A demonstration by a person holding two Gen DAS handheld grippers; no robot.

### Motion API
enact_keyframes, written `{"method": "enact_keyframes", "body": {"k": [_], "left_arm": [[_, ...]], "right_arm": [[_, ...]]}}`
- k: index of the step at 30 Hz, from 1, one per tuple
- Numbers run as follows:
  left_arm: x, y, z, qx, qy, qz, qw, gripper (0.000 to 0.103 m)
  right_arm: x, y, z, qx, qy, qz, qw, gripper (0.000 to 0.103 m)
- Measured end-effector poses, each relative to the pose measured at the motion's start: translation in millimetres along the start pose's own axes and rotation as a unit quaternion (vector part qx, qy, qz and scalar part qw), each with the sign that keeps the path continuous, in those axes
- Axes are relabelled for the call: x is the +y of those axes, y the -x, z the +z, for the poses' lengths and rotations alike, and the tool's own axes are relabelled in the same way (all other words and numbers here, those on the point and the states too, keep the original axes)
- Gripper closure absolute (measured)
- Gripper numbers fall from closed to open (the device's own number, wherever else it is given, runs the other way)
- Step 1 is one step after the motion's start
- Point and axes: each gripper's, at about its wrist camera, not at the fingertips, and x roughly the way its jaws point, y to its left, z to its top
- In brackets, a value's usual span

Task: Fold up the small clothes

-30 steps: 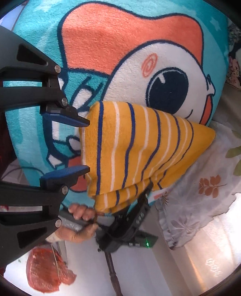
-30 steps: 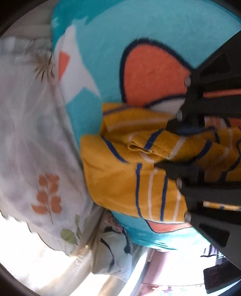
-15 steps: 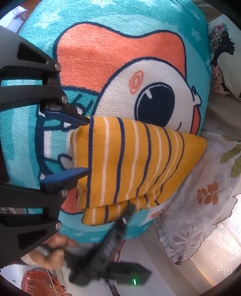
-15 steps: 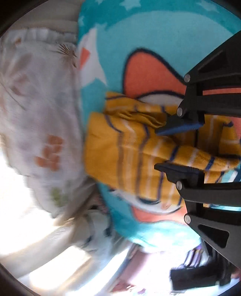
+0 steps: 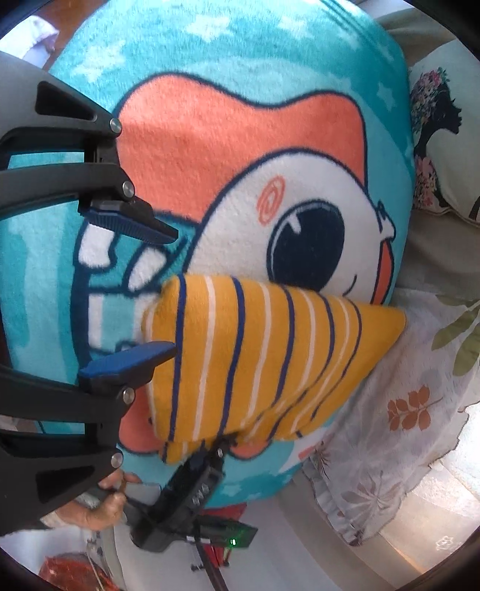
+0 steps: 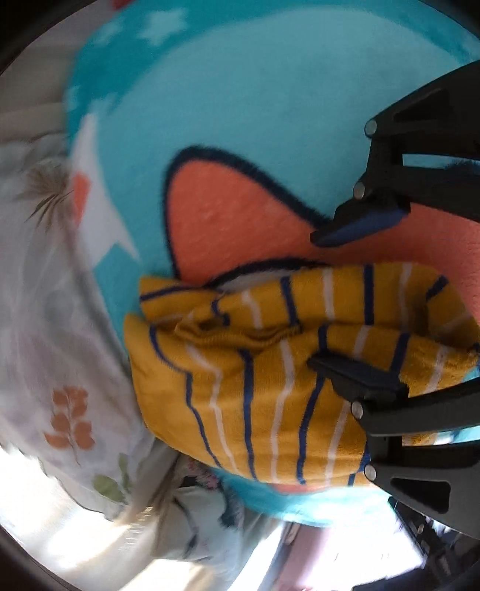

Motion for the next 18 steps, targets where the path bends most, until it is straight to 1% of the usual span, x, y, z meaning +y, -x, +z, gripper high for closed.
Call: {"method": "enact_keyframes", "body": {"k": [3, 6, 8, 12, 18], "left_arm": [[2, 2, 0, -0.007, -0.010, 0.023, 0.9997, 0.046], [9, 3, 5, -0.013, -0.005, 0.030, 0.9995, 0.041], [13, 2, 13, -0.015, -0.002, 0.040, 0.9991, 0.041], [10, -1, 26, -0.023, -0.030, 0.074, 0.9966, 0.040], [1, -7, 47, -0.034, -0.071, 0.070, 0.9944, 0.035]], "right_arm": [[0, 2, 1, 0.004, 0.012, 0.008, 1.000, 0.036], [-1, 5, 1, 0.008, 0.015, 0.007, 1.000, 0.030], [-1, 6, 2, 0.009, 0.012, 0.005, 1.000, 0.025], [-4, 5, 1, 0.006, 0.014, 0.007, 1.000, 0.021], [-1, 4, -4, -0.003, 0.015, -0.001, 1.000, 0.015]]}}
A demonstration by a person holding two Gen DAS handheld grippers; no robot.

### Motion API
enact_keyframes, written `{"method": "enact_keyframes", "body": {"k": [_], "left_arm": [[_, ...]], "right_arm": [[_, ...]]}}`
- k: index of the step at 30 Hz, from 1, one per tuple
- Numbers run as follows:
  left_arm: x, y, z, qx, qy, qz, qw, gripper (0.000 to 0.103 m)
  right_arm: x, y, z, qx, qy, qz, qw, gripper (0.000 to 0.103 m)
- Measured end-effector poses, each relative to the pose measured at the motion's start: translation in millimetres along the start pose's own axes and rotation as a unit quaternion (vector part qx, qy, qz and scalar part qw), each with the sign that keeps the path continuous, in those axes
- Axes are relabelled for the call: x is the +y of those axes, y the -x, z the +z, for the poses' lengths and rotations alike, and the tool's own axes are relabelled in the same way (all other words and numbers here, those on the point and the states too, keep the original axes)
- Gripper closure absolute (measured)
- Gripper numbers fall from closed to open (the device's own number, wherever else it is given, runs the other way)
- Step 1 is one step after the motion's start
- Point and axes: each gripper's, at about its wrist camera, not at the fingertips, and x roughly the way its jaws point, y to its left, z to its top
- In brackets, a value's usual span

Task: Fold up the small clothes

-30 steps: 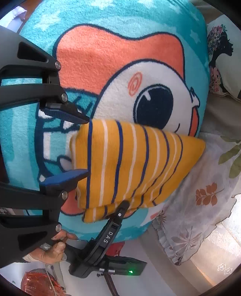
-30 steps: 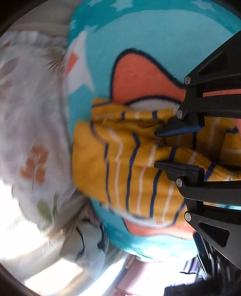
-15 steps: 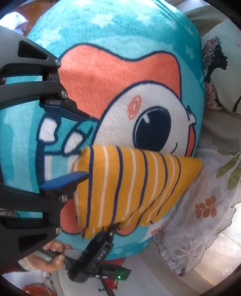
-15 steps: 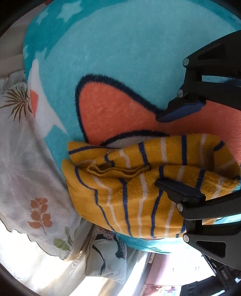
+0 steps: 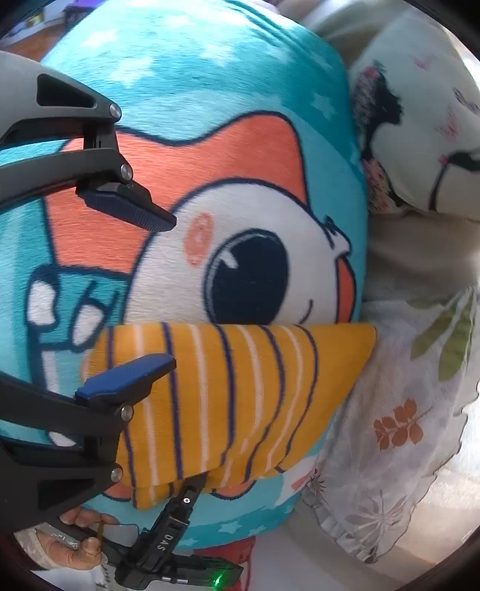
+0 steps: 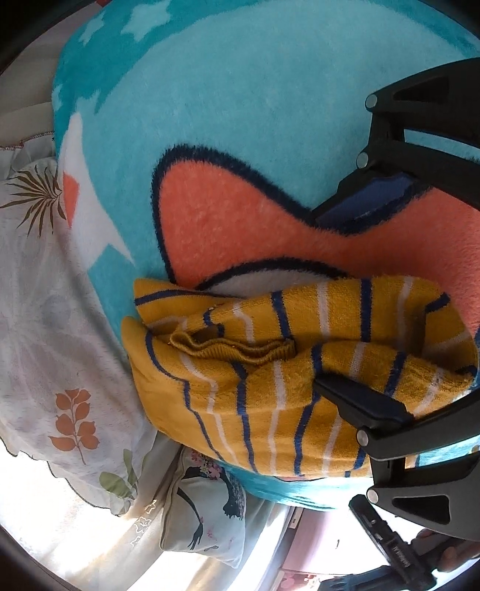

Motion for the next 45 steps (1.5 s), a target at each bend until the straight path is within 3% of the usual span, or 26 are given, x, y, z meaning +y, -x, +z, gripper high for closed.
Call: {"method": "enact_keyframes", "body": {"k": [3, 7, 11, 31, 34, 36, 38, 45], "left_arm": [[-4, -4, 9, -0.003, -0.026, -0.005, 0.9996, 0.035], [-5, -7, 14, -0.004, -0.059, -0.004, 0.9983, 0.034], [-2, -14, 18, 0.006, -0.079, -0.009, 0.9968, 0.034], [10, -31, 25, 0.021, -0.087, -0.024, 0.9957, 0.033], [17, -39, 29, 0.024, -0.061, -0.064, 0.9958, 0.033], [24, -46, 32, 0.026, -0.038, -0.092, 0.9947, 0.029], [30, -57, 38, 0.032, -0.011, -0.131, 0.9908, 0.028], [25, -90, 53, 0.058, 0.024, -0.239, 0.9689, 0.016]], "right_arm": [[7, -2, -3, -0.003, 0.009, -0.017, 1.000, 0.012], [23, -10, -8, 0.004, 0.031, -0.046, 0.998, 0.001], [33, -15, -11, 0.001, 0.041, -0.085, 0.996, 0.000], [31, -12, -12, -0.003, 0.026, -0.090, 0.996, 0.000], [22, -5, -5, 0.018, -0.016, -0.057, 0.998, 0.001], [10, 7, 0, 0.002, -0.061, 0.007, 0.998, 0.002], [4, 13, 9, -0.010, -0.077, 0.034, 0.996, 0.002], [13, -17, 39, 0.016, -0.030, 0.037, 0.999, 0.005]]}}
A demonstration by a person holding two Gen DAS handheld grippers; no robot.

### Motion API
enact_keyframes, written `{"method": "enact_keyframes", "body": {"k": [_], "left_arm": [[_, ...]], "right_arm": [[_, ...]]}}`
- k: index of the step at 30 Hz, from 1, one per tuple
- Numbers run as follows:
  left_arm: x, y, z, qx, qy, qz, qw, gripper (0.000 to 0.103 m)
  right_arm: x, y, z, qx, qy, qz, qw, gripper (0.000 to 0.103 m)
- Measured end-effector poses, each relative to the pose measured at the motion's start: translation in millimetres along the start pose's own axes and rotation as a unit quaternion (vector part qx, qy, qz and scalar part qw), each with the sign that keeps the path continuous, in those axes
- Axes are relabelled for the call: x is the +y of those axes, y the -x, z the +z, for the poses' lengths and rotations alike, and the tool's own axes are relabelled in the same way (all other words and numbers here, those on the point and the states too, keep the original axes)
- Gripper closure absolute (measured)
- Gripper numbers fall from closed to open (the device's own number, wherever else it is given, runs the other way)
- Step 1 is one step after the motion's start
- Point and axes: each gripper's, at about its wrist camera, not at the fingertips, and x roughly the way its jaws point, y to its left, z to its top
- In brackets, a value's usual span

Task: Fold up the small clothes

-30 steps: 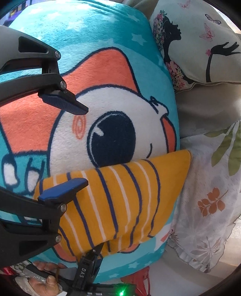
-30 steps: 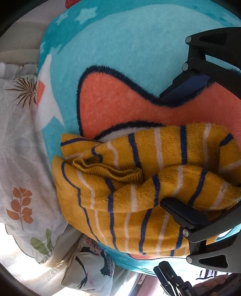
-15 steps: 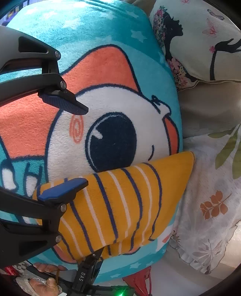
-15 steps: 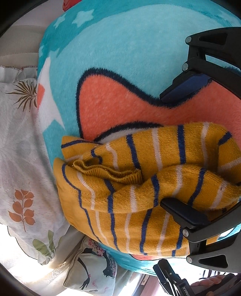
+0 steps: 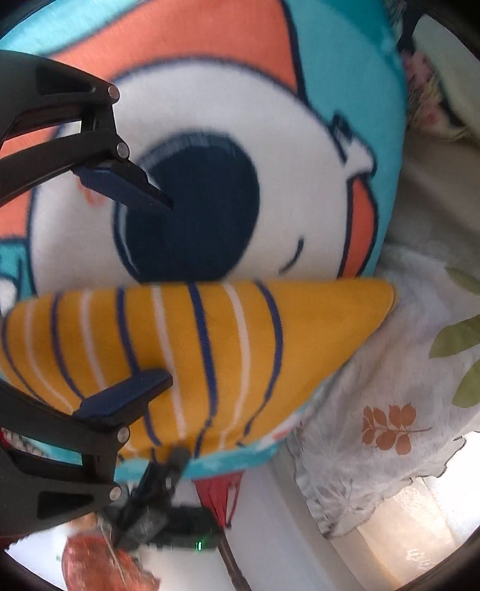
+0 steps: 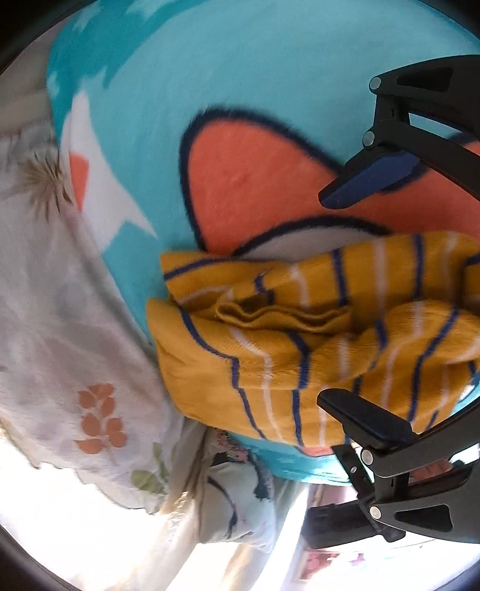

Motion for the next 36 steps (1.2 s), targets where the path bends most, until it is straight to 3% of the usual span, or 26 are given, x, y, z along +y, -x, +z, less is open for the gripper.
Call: {"method": "enact_keyframes", "body": {"k": [5, 6, 7, 10, 11, 13, 19, 23, 26, 30, 32, 36], "left_arm": [[-10, -35, 4, 0.046, 0.021, -0.095, 0.9941, 0.015], [-14, -37, 3, 0.045, 0.024, -0.099, 0.9938, 0.017], [-19, -37, 1, 0.039, 0.026, -0.093, 0.9945, 0.021], [-28, -22, -3, 0.016, 0.027, -0.095, 0.9949, 0.043], [-29, -15, -3, 0.012, 0.029, -0.099, 0.9946, 0.049], [-31, -1, -2, 0.002, 0.028, -0.097, 0.9949, 0.051], [-24, 44, -15, -0.035, 0.010, -0.037, 0.9986, 0.051], [-3, 50, -25, -0.033, 0.011, 0.012, 0.9993, 0.051], [10, 50, -32, -0.024, 0.018, 0.044, 0.9986, 0.051], [19, 61, -41, -0.028, 0.022, 0.047, 0.9983, 0.050], [17, 68, -43, -0.034, 0.021, 0.047, 0.9981, 0.048], [21, 88, -52, -0.058, 0.031, 0.060, 0.9960, 0.045]], "right_arm": [[16, -27, 15, 0.005, 0.024, 0.004, 1.000, 0.009], [19, -30, 18, 0.007, 0.024, 0.006, 1.000, 0.011], [22, -34, 19, 0.014, 0.021, 0.008, 1.000, 0.021], [36, -36, 21, 0.024, 0.021, 0.009, 0.999, 0.038], [41, -35, 20, 0.025, 0.023, 0.012, 0.999, 0.041], [53, -31, 17, 0.026, 0.033, 0.025, 0.999, 0.044], [101, -40, -5, 0.033, 0.081, 0.049, 0.995, 0.046], [116, -59, -24, 0.041, 0.090, 0.048, 0.994, 0.046], [116, -64, -28, 0.030, 0.081, 0.024, 0.996, 0.046], [106, -60, -34, 0.018, 0.063, -0.017, 0.998, 0.042], [102, -55, -36, 0.010, 0.054, -0.035, 0.998, 0.033], [108, -22, -40, -0.026, 0.065, -0.085, 0.994, 0.033]]}}
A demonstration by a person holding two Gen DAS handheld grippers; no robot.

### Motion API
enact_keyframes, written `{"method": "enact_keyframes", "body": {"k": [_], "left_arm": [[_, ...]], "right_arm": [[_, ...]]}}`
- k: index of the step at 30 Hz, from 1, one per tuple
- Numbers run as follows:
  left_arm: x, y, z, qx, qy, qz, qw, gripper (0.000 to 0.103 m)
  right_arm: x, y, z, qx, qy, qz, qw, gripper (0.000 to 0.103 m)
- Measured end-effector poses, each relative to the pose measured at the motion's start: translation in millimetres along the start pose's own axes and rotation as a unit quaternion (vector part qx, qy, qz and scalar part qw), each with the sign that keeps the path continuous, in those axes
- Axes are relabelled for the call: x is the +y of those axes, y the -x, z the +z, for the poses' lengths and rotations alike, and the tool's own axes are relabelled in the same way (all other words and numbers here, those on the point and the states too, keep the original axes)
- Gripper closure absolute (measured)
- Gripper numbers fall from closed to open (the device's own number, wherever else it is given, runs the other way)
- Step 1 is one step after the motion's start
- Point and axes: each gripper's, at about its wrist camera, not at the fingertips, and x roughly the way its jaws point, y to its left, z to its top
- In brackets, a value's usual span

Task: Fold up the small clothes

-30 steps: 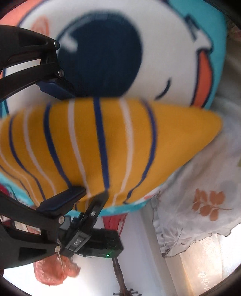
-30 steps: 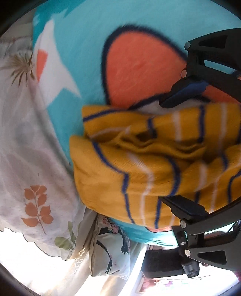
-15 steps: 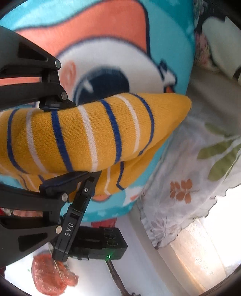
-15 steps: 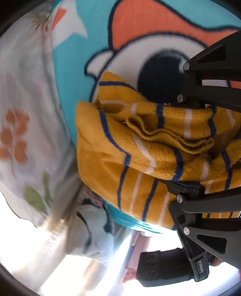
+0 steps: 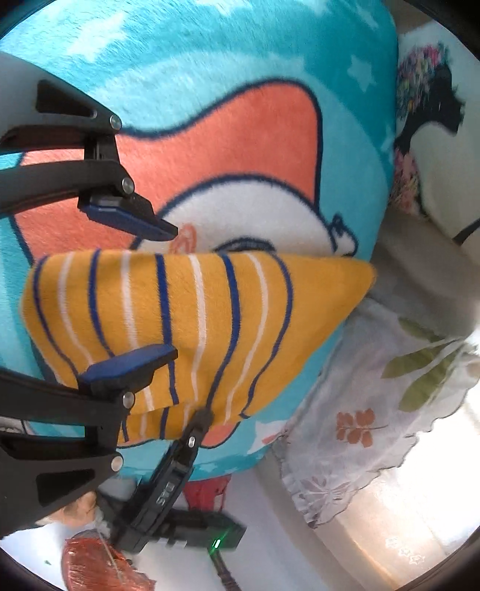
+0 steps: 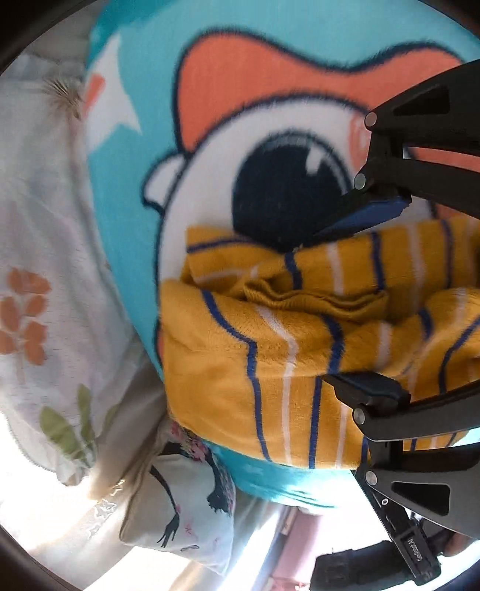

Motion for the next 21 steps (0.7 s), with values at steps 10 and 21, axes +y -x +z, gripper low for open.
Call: {"method": "enact_keyframes", "body": {"k": [10, 21], "left_arm": [[-9, -28, -26, 0.062, -0.035, 0.005, 0.9975, 0.045], [14, 33, -24, -0.012, -0.036, 0.035, 0.9987, 0.037]], "right_arm": [[46, 10, -31, -0.021, 0.089, -0.095, 0.991, 0.056], [65, 21, 1, -0.050, 0.057, -0.076, 0.994, 0.053]]}}
